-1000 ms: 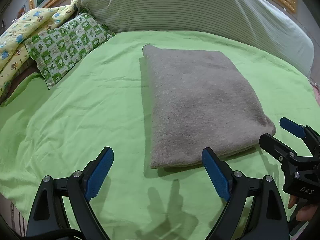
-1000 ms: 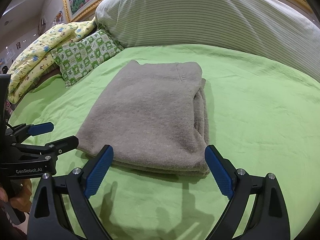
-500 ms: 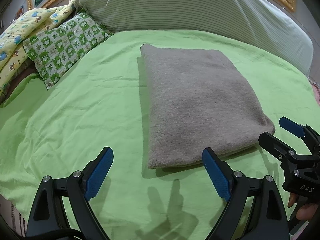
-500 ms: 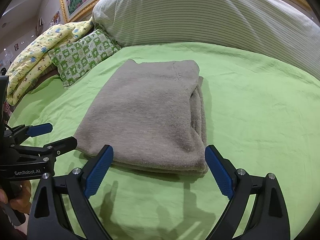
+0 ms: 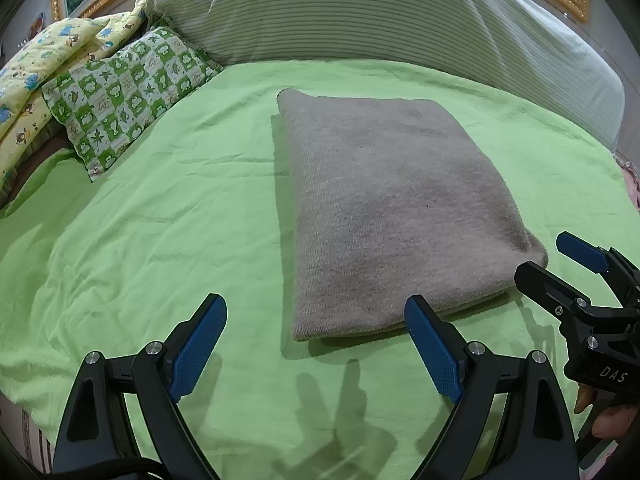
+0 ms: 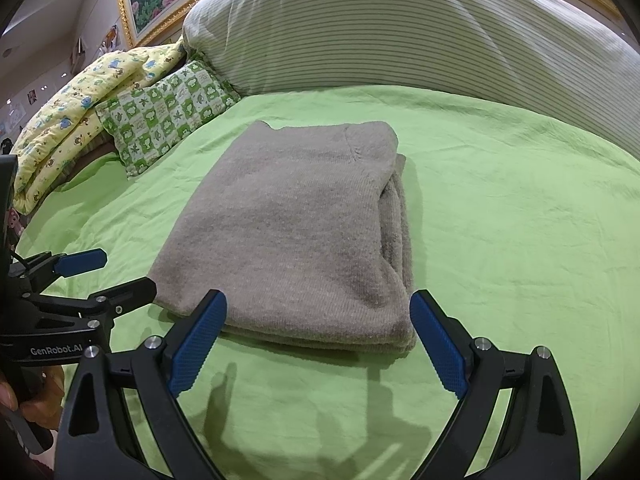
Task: Fold small clothes
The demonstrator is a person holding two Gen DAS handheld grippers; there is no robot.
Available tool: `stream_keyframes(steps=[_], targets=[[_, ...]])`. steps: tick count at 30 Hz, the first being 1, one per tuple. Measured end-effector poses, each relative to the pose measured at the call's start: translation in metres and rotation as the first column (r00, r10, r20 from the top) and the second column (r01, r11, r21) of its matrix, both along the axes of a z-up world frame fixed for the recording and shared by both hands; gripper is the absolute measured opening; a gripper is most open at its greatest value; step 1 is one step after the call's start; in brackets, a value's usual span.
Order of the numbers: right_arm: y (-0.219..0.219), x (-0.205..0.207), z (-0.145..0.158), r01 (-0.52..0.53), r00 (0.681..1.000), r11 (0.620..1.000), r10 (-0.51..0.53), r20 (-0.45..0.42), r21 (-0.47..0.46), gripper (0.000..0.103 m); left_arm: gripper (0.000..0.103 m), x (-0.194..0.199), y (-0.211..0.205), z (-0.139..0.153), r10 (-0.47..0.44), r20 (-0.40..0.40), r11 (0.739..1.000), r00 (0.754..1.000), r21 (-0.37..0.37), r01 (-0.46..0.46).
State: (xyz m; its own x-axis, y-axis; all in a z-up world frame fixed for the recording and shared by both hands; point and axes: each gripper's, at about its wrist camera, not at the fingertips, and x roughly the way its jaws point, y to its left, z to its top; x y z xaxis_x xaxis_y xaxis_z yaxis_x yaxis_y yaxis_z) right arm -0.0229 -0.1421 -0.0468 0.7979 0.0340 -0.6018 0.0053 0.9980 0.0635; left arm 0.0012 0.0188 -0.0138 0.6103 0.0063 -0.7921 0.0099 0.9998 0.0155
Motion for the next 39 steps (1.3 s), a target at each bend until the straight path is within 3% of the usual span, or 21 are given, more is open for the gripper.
stream_keyframes(steps=[39], targets=[[-0.0028,0.0075,0.0065,0.001,1.0,1.0,-0.001,0.011,0.002,0.093,0.091,0.0048,0.0002,0.0052,-0.013,0.013,1.0,1.0,-0.007,0.013]])
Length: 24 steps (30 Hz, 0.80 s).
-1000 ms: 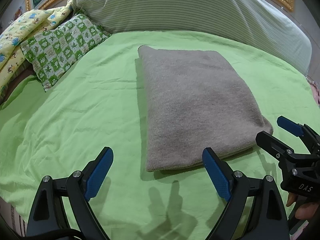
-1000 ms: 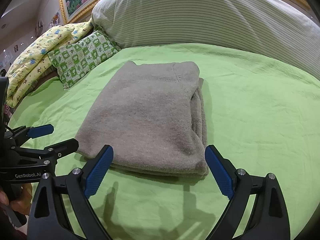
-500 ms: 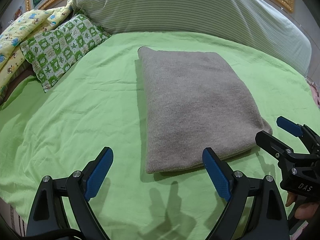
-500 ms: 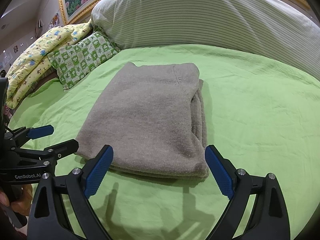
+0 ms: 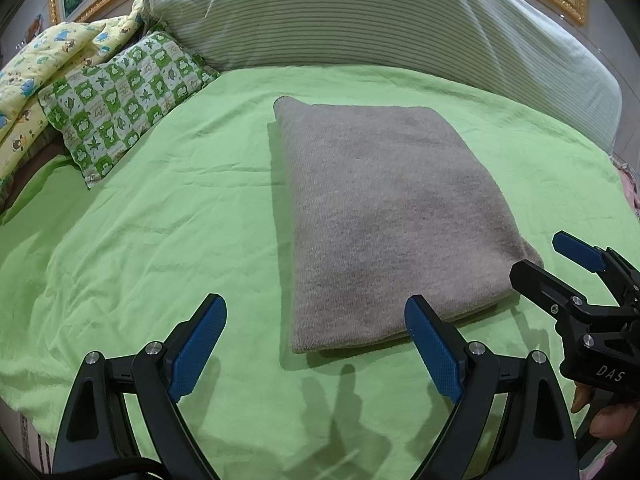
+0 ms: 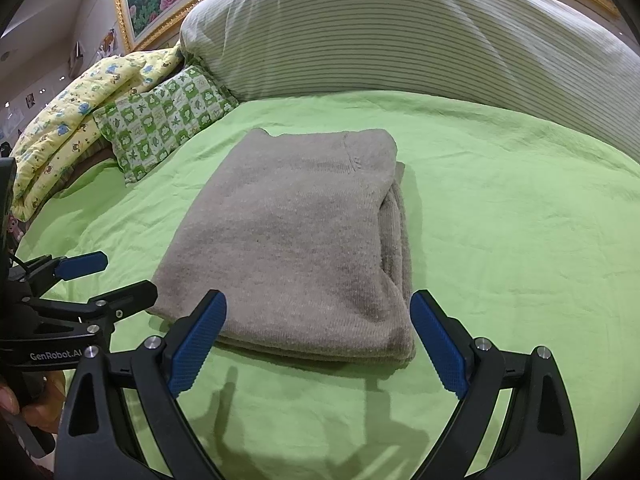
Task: Fold small clothes
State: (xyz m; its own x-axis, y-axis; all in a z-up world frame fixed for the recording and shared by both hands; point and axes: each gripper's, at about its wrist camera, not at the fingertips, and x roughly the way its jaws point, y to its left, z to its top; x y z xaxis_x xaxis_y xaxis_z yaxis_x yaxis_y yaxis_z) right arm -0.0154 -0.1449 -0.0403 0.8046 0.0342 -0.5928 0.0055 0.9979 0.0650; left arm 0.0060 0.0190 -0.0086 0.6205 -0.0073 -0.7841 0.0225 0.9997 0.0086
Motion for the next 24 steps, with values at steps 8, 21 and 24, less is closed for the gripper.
stream_keyframes(steps=[8,21,24], targets=[[-0.0014,0.0017,0.003,0.004,1.0,1.0,-0.004,0.006,0.003,0.093,0.091,0.0026,0.0012,0.0014,0.005,0.007,1.0,1.0,-0.002,-0.005],[-0.0045,0.0071,0.0076,0.01,1.0,1.0,-0.01,0.011,0.007,0.093,0.091,0.0076,-0.0012,0.0055,0.001,0.028,1.0,1.0,0.012,-0.001],[-0.0067,0.0096,0.0078,0.011,1.0,1.0,-0.012,0.006,0.008,0.093,0.091,0.0085,-0.0011,0.0039,0.002,0.021,1.0,1.0,0.017,-0.002]])
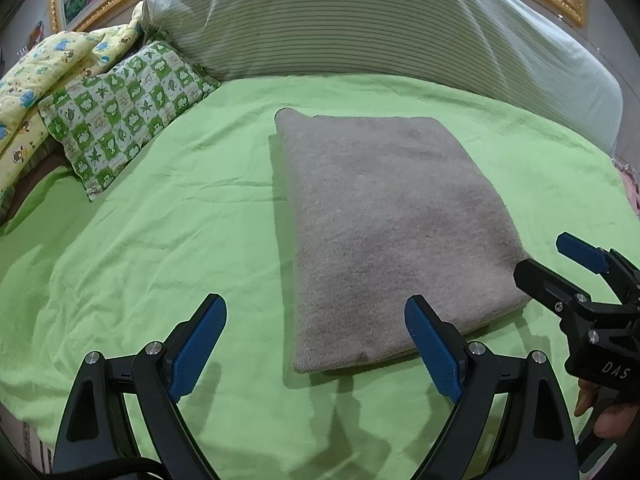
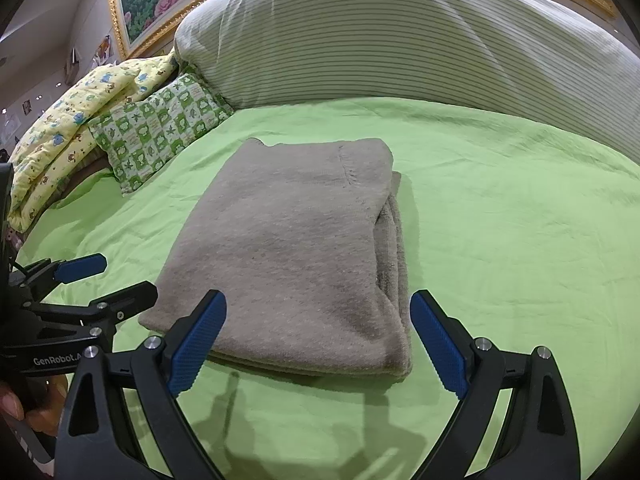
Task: Fold small clothes
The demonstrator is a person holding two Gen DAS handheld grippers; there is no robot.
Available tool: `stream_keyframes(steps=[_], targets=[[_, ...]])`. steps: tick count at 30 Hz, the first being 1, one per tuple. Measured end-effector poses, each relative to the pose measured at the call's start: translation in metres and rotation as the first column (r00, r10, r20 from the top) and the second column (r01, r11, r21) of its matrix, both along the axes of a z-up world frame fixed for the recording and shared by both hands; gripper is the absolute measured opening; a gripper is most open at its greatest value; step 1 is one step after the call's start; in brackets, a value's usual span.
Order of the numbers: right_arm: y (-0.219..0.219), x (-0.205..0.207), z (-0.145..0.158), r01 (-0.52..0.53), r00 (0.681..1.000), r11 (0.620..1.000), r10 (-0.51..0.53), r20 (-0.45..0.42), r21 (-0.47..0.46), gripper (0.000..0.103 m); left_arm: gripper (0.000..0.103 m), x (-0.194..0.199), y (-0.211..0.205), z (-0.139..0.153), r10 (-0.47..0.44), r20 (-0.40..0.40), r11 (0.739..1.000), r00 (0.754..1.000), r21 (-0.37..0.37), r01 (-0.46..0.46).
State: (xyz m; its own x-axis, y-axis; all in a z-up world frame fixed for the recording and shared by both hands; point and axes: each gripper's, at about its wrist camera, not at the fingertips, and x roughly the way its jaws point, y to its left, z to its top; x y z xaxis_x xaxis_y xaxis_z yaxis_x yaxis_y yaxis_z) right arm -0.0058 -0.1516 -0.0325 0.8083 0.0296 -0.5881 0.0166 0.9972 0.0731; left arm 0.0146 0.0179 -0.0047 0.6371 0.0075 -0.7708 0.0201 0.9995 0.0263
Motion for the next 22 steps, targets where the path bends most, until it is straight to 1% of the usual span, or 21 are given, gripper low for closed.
stream_keyframes(steps=[13,22], targets=[[-0.0028,0.0043,0.0004,-0.001,1.0,1.0,0.001,-0.006,0.007,0.093,0.091,0.0053,0.004,-0.0013,-0.003,-0.014,1.0,1.0,-0.004,0.003],[-0.0021,0.0077,0.0015,-0.003,1.0,1.0,0.003,-0.005,0.011,0.093,0.091,0.0079,0.0057,0.001,-0.006,-0.009,1.0,1.0,-0.003,0.006]])
